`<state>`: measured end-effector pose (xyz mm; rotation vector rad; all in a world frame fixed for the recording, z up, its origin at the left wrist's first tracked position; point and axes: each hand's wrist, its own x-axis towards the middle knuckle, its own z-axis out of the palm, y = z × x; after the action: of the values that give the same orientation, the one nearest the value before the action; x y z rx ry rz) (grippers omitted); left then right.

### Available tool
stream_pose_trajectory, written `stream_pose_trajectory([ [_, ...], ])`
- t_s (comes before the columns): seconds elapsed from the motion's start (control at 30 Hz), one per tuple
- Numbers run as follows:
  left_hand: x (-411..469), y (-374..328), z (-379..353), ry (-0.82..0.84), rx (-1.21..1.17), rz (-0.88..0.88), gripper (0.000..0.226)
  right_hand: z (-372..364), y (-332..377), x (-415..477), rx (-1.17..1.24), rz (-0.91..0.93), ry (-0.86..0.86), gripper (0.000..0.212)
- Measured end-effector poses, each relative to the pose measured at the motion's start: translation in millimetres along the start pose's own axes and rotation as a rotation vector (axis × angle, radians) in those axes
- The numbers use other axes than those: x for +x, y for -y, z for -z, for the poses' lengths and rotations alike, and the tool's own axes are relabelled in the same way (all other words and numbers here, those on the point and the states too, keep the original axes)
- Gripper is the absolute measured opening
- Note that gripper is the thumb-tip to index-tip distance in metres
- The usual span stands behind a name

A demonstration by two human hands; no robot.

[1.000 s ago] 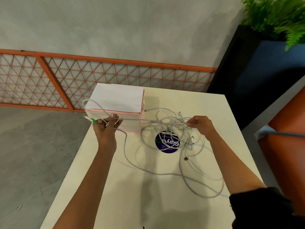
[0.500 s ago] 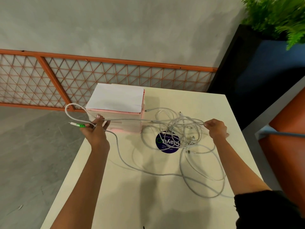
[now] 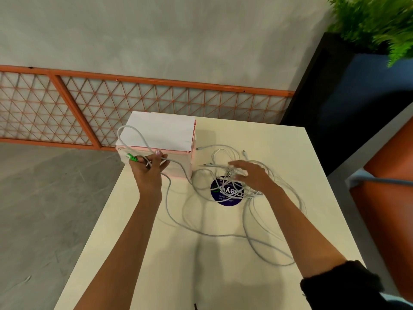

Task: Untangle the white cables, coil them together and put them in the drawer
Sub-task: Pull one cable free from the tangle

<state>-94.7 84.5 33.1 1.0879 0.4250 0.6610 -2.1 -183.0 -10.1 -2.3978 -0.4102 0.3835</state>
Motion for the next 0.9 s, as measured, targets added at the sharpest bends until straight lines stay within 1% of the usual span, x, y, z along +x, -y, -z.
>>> stream_pose_trajectory([
  [0.03, -1, -2, -1, 0.01, 0.003, -0.01, 0.027, -6, -4, 2, -0.019, -0.027, 0.05, 0.034],
  [0.07, -1, -3, -1, 0.016, 0.005, -0.02, 0.026, -11, -5, 0, -0.052, -0.071, 0.063, 0.028],
  [0.13, 0, -6, 0, 0.022, 0.01, -0.024, 0.027, -22, -13, -6, -0.101, -0.131, 0.035, 0.015],
  [0.17, 1, -6, 2, 0.02, 0.013, -0.019, 0.028, -26, -14, -12, -0.107, -0.148, 0.024, 0.015],
  [0.23, 1, -6, 4, 0.019, 0.017, -0.006, 0.028, -33, -18, -18, -0.06, -0.127, 0.001, 0.024],
  [0.3, 0, -6, 4, 0.015, 0.021, 0.012, 0.027, -37, -16, -22, 0.062, -0.072, 0.009, 0.025],
  [0.33, -1, -5, 3, 0.017, 0.025, 0.017, 0.026, -41, -15, -22, 0.087, -0.035, 0.022, 0.027],
  [0.4, -4, -5, -1, 0.032, 0.025, 0.023, 0.022, -48, -11, -22, 0.085, 0.013, 0.058, 0.043],
  [0.43, -4, -5, -3, 0.04, 0.023, 0.027, 0.019, -53, -8, -23, 0.104, 0.013, 0.066, 0.044],
  [0.47, -5, -5, -4, 0.045, 0.02, 0.03, 0.02, -59, -9, -23, 0.128, -0.001, 0.069, 0.04],
  [0.53, -4, -5, -6, 0.052, 0.017, 0.039, 0.025, -67, -8, -25, 0.084, -0.026, 0.064, 0.023],
  [0.6, -5, -4, -6, 0.069, 0.036, 0.042, 0.024, -69, -6, -25, 0.023, -0.027, 0.025, 0.016],
  [0.67, -5, -2, -3, 0.117, 0.096, 0.039, 0.018, -67, -1, -25, 0.056, -0.02, -0.007, 0.012],
  [0.7, -6, -1, -2, 0.159, 0.144, 0.04, 0.014, -64, 1, -24, 0.107, -0.027, -0.014, 0.011],
  [0.73, -7, 2, -1, 0.208, 0.201, 0.042, 0.015, -61, 3, -23, 0.174, -0.035, -0.006, 0.011],
  [0.8, -10, 8, -1, 0.321, 0.327, 0.069, 0.025, -49, 11, -22, 0.264, -0.003, 0.04, 0.012],
  [0.9, -22, 21, -7, 0.479, 0.482, 0.132, 0.035, -30, 24, -19, 0.259, 0.07, 0.151, 0.014],
])
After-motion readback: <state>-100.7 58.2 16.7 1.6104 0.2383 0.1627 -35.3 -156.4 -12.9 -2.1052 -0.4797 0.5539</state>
